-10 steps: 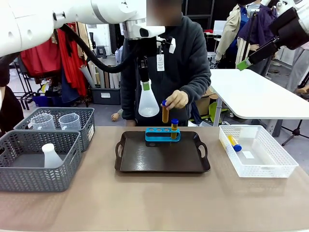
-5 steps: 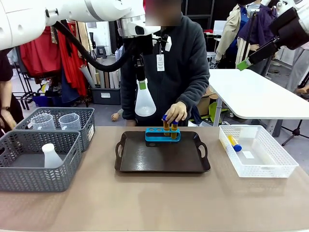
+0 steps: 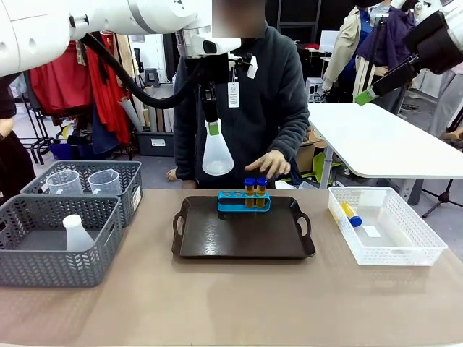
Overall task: Prepare the laboratory tools.
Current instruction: Pick up one Small flask and place it on the Handle tray.
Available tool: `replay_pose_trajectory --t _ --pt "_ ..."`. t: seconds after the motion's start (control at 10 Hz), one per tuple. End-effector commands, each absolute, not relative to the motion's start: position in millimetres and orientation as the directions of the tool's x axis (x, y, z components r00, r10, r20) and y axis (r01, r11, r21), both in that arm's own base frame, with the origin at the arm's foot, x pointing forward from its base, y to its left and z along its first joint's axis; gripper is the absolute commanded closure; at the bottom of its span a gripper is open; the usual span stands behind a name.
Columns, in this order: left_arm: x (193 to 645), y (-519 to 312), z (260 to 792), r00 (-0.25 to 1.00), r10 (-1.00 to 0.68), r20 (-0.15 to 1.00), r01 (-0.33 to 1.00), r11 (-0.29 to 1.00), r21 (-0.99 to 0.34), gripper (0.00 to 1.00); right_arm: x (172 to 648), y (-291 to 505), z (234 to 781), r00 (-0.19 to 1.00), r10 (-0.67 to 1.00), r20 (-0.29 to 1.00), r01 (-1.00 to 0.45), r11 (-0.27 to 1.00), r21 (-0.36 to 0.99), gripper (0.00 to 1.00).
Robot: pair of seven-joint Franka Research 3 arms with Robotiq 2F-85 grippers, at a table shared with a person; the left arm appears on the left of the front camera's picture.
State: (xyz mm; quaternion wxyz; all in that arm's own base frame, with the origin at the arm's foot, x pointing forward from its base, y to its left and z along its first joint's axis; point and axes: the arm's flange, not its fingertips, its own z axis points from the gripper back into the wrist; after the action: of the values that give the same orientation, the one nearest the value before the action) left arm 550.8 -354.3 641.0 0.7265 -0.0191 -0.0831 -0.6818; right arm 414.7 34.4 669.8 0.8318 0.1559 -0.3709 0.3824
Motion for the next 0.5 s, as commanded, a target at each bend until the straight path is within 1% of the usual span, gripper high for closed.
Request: replay_pose_trajectory --t 0.0,0.4 --pt "555 -360 637 0.021 -0.992 0.123 0.996 0.031 0.081 1.00 415 34 671 0.423 0.511 0.748 -0.758 0.652 -0.016 0.00" --pt "598 -413 592 -0.121 -0.987 0.102 0.993 -0.118 0.029 1.00 415 34 671 0.423 0.511 0.748 -0.758 0.652 -0.016 0.00"
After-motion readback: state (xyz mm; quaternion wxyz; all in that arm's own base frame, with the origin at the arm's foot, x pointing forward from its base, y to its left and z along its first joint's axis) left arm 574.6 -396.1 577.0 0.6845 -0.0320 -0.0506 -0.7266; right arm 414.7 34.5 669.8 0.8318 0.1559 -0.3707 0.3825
